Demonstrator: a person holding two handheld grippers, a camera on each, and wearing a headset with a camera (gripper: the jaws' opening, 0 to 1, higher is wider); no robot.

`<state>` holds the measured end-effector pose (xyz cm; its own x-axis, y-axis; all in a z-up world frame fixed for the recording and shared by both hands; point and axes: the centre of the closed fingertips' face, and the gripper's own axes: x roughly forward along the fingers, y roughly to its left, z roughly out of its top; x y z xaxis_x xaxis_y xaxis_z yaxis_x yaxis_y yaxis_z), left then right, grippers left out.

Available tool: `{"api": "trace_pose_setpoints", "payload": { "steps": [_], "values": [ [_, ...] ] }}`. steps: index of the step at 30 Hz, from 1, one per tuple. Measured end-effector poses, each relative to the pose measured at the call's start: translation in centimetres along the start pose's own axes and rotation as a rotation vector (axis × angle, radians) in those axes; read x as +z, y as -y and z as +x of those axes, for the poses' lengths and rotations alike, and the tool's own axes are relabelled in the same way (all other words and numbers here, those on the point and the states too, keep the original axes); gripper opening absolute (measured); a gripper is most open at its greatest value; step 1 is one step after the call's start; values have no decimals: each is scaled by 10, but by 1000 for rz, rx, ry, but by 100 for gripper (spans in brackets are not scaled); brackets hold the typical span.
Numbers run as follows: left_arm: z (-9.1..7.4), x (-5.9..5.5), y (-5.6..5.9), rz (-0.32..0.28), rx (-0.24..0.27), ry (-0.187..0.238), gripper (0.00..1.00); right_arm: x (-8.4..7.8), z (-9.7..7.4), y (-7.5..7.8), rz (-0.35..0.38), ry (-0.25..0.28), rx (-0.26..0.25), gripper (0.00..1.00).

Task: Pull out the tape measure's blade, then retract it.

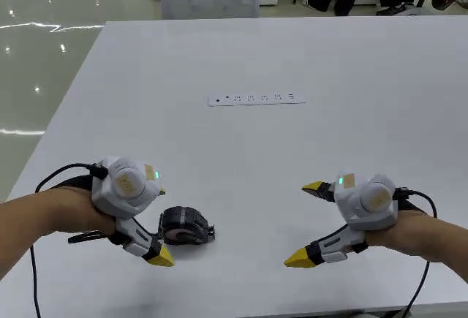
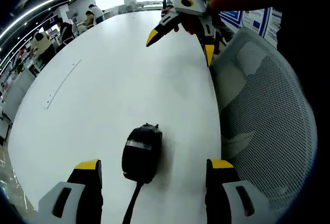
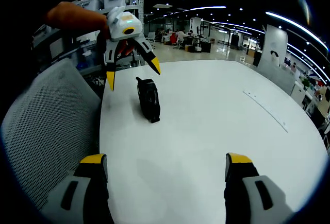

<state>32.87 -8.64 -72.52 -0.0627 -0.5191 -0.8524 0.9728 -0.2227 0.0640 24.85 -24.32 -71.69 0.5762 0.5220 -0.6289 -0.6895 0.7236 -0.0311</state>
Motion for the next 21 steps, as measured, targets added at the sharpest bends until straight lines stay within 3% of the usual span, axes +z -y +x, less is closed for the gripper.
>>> {"api": "trace_pose_setpoints", "payload": {
  "steps": [8, 10, 12, 15, 17, 18, 19, 21],
  "values": [
    [19, 3, -4, 48, 0, -55, 62, 16, 37, -18, -40, -38, 83, 93],
    [25, 2, -12, 103, 32, -64, 55, 19, 46, -25, -41, -42, 116, 93],
    [33, -2, -14, 91, 38, -99, 50, 17, 56, -28, -80, -80, 129, 91],
    [41, -7, -12, 88, 22, -123, 49, 21, 67, -32, -85, -86, 141, 90],
    [45, -10, -13, 122, 32, -141, 40, 24, 74, -31, -135, -89, 131, 83],
    [43, -9, -20, 163, 63, -141, 33, 25, 76, -30, -146, -91, 124, 80],
    [41, -9, -19, 128, 45, -130, 33, 26, 79, -32, -143, -96, 128, 76],
    [41, -10, -18, 121, 47, -113, 33, 27, 83, -34, -145, -102, 136, 76]
  ]
}}
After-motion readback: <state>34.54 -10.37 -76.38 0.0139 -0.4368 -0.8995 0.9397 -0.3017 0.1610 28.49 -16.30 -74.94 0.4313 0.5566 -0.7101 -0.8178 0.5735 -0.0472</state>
